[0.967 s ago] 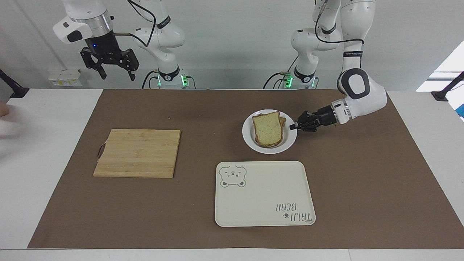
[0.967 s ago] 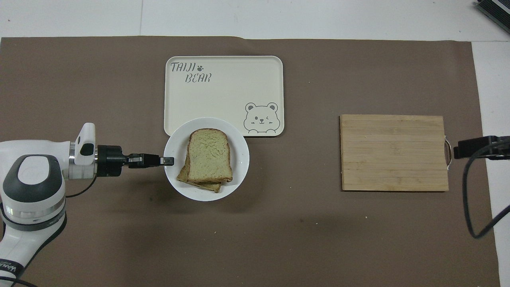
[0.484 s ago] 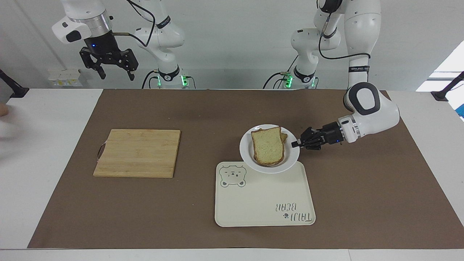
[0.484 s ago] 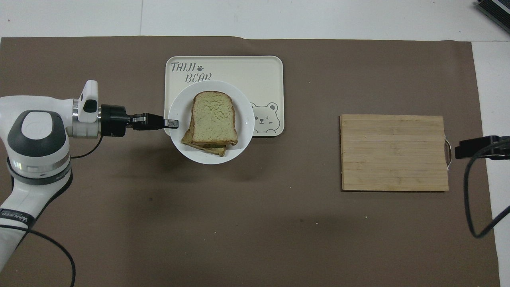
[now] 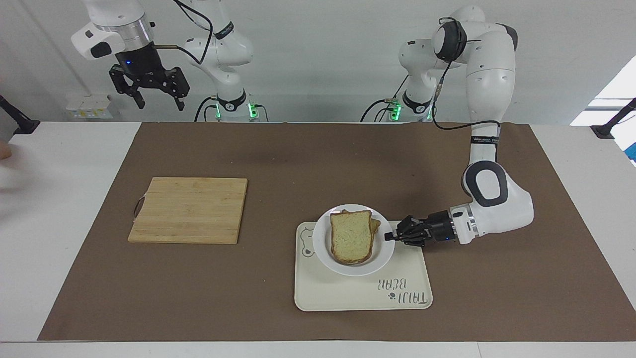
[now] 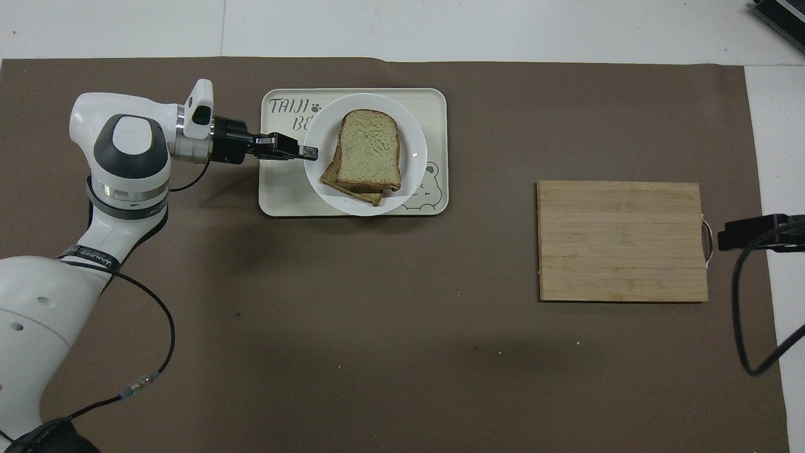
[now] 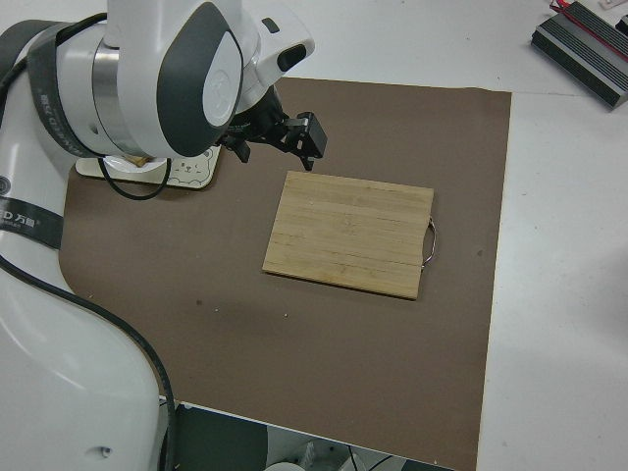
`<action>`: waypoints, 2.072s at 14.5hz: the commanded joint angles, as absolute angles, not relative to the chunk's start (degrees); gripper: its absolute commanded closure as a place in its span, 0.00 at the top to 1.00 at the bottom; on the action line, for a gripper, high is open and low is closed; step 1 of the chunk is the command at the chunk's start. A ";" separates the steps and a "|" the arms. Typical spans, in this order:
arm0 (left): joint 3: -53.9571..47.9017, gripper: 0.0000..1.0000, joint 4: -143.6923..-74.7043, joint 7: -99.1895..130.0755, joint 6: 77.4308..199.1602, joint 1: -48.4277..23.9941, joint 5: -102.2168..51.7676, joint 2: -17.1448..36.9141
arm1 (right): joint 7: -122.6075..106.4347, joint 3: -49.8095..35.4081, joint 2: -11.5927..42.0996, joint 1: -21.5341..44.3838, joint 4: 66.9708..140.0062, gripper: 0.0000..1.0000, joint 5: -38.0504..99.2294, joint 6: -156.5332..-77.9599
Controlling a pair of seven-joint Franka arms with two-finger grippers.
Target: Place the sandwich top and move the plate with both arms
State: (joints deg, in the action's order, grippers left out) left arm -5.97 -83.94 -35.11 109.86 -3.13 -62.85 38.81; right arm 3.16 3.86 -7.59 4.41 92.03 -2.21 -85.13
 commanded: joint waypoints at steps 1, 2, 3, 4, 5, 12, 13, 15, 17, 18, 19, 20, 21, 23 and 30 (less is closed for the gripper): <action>-5.80 0.00 -81.56 -32.43 110.13 -4.13 -59.08 39.38 | 2.02 4.13 -8.44 4.13 92.99 1.00 -0.97 -85.61; -5.80 0.00 -82.08 -32.61 110.47 -4.13 -57.76 39.55 | 2.02 4.22 -8.44 4.13 92.99 1.00 -0.97 -85.69; -5.80 0.00 -83.05 -32.61 111.52 -4.30 -57.05 39.46 | 2.02 4.13 -8.44 4.13 92.99 1.00 -0.97 -85.61; -5.80 0.00 -83.58 -32.61 112.40 -4.31 -56.52 39.46 | 2.02 4.13 -8.44 4.13 92.99 1.00 -0.97 -85.61; -5.80 0.00 -83.58 -32.61 112.50 -4.22 -56.43 39.38 | 2.02 4.13 -8.44 4.13 92.99 1.00 -0.97 -85.61; -5.80 0.99 -85.08 -32.87 114.61 -3.34 -55.63 40.34 | 2.02 4.13 -8.44 4.13 92.99 1.00 -0.97 -85.61; -5.71 1.00 -85.17 -32.96 114.44 -2.21 -55.29 40.25 | 2.02 4.13 -8.44 4.13 92.99 1.00 -0.97 -85.61; -5.54 1.00 -85.08 -32.96 113.04 -0.01 -55.02 39.82 | 2.02 4.13 -8.44 4.13 92.99 1.00 -0.97 -85.61; -5.36 1.00 -85.08 -32.61 111.63 2.01 -53.45 38.16 | 2.02 4.13 -8.44 4.13 92.99 1.00 -0.97 -85.61; -5.36 1.00 -85.17 -32.26 111.62 2.54 -51.18 36.93 | 2.02 4.13 -8.44 4.13 92.99 1.00 -0.97 -85.61; -5.27 1.00 -85.25 -30.95 111.36 2.81 -48.37 35.26 | 2.02 4.22 -8.44 4.13 92.99 1.00 -0.97 -85.61; -5.27 1.00 -85.25 -27.81 110.92 3.16 -45.47 34.03 | 2.02 4.13 -8.44 4.13 92.99 1.00 -0.97 -85.61; -5.10 1.00 -85.25 -24.55 110.74 3.25 -42.13 32.36 | 2.02 4.13 -8.44 4.13 92.99 1.00 -0.97 -85.61; -4.83 1.00 -85.25 -19.97 109.17 3.34 -36.76 29.11 | 2.02 4.13 -8.44 4.13 92.99 1.00 -0.97 -85.61; -3.52 1.00 -84.64 -6.71 103.89 2.02 -13.83 20.58 | 2.02 4.13 -8.44 4.13 92.99 1.00 -0.88 -85.69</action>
State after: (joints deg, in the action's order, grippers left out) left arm -4.31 -83.88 -11.52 105.86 3.19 -19.24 23.29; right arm 3.16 3.89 -7.59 4.41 92.03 -2.21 -85.13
